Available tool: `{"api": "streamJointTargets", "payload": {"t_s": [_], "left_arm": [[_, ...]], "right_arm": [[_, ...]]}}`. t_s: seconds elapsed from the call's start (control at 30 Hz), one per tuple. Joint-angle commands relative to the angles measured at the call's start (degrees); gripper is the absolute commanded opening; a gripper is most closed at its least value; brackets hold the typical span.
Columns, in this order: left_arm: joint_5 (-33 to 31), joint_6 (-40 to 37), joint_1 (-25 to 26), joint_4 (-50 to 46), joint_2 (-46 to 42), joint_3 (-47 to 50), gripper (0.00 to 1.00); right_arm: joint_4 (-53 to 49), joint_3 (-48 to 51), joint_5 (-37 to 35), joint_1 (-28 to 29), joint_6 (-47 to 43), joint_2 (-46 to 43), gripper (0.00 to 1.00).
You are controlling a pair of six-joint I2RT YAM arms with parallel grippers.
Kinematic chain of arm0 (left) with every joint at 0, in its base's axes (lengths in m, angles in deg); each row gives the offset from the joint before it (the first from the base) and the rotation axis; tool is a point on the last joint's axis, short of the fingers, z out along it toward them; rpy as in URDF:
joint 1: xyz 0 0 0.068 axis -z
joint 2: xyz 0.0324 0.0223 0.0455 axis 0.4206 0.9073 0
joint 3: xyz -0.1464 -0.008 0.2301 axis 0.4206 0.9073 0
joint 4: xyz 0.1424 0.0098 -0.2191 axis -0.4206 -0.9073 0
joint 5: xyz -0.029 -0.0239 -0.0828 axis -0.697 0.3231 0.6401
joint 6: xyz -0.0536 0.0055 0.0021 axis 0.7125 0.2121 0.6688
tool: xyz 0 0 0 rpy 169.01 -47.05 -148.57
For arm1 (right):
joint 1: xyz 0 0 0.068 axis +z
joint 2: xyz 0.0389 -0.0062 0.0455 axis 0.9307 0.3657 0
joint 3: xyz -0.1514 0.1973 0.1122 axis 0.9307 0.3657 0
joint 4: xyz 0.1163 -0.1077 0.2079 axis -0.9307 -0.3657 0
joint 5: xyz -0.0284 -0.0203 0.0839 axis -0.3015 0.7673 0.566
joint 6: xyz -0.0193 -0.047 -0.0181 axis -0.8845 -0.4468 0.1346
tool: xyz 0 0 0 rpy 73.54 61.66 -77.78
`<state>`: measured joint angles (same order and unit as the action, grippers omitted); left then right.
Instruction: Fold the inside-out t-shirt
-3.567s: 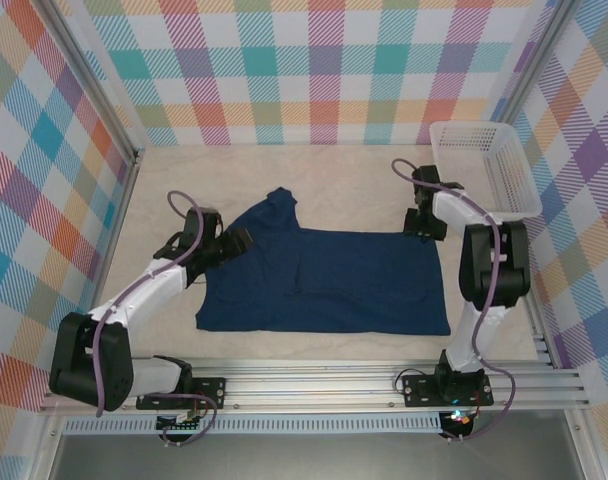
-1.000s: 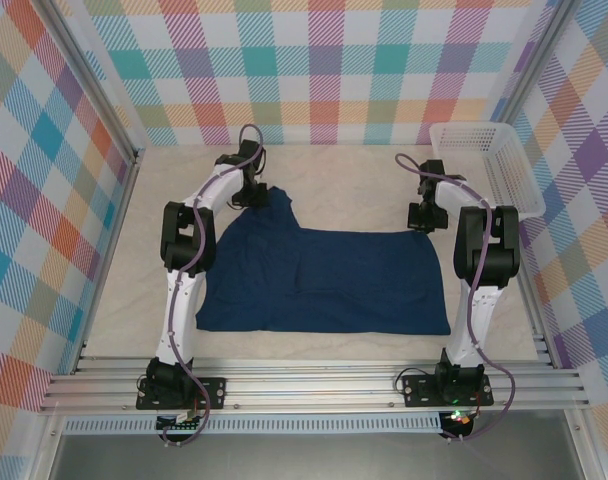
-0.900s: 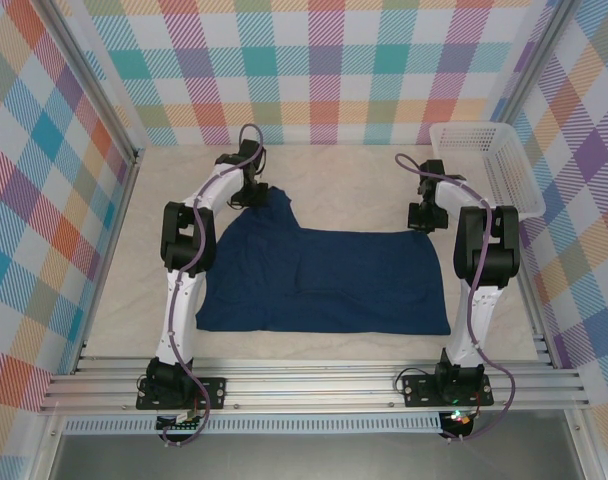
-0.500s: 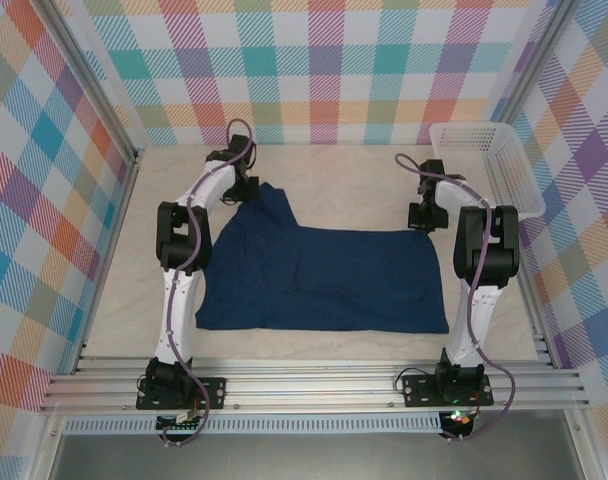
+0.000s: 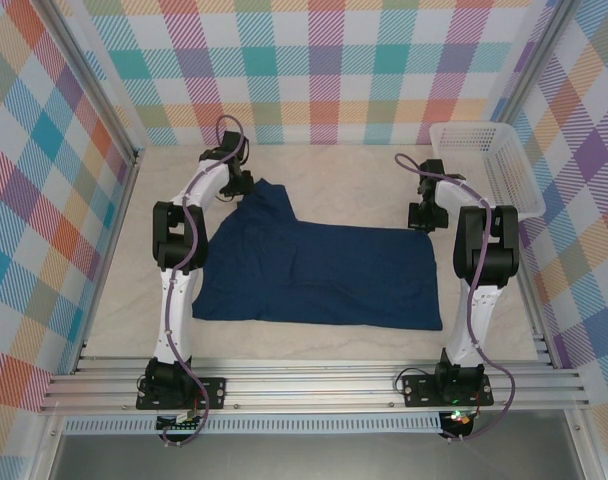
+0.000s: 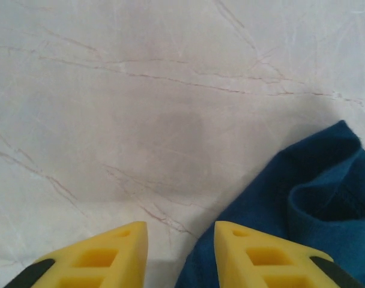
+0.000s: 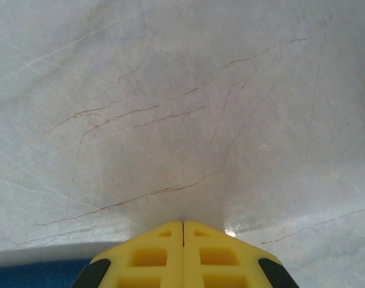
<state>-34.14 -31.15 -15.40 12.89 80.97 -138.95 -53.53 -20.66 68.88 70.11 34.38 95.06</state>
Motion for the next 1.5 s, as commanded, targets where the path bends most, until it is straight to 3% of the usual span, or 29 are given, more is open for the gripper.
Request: {"api": "streamJointTargets", "payload": {"t_s": [0.0,0.23,0.73,1.07,1.27,1.47], "left_arm": [[3.2,0.19,-0.41,2.44,-0.22,-1.64,0.4],[10.51,-0.07,-0.18,4.74,1.95,-3.82,0.44],[15.59,0.2,1.12,1.94,8.94,-13.85,0.38],[16.35,0.45,1.07,1.17,8.34,-14.81,0.03],[16.09,0.8,1.07,0.28,2.73,-13.02,0.0],[16.7,4.39,1.07,8.03,-12.54,4.56,0.0]], "right_arm": [[-0.14,-1.11,-2.09,-0.51,-0.69,2.05,0.0],[-0.1,-0.94,-1.74,-0.55,-0.78,2.01,0.0],[0.02,-0.67,-0.93,-0.46,-0.89,1.94,0.0],[0.29,-0.68,-0.58,-0.41,-0.46,1.37,0.0],[3.22,1.44,-0.1,-0.37,-0.18,-3.05,0.0],[5.55,5.73,-0.12,-0.41,0.61,-10.53,0.0]]}}
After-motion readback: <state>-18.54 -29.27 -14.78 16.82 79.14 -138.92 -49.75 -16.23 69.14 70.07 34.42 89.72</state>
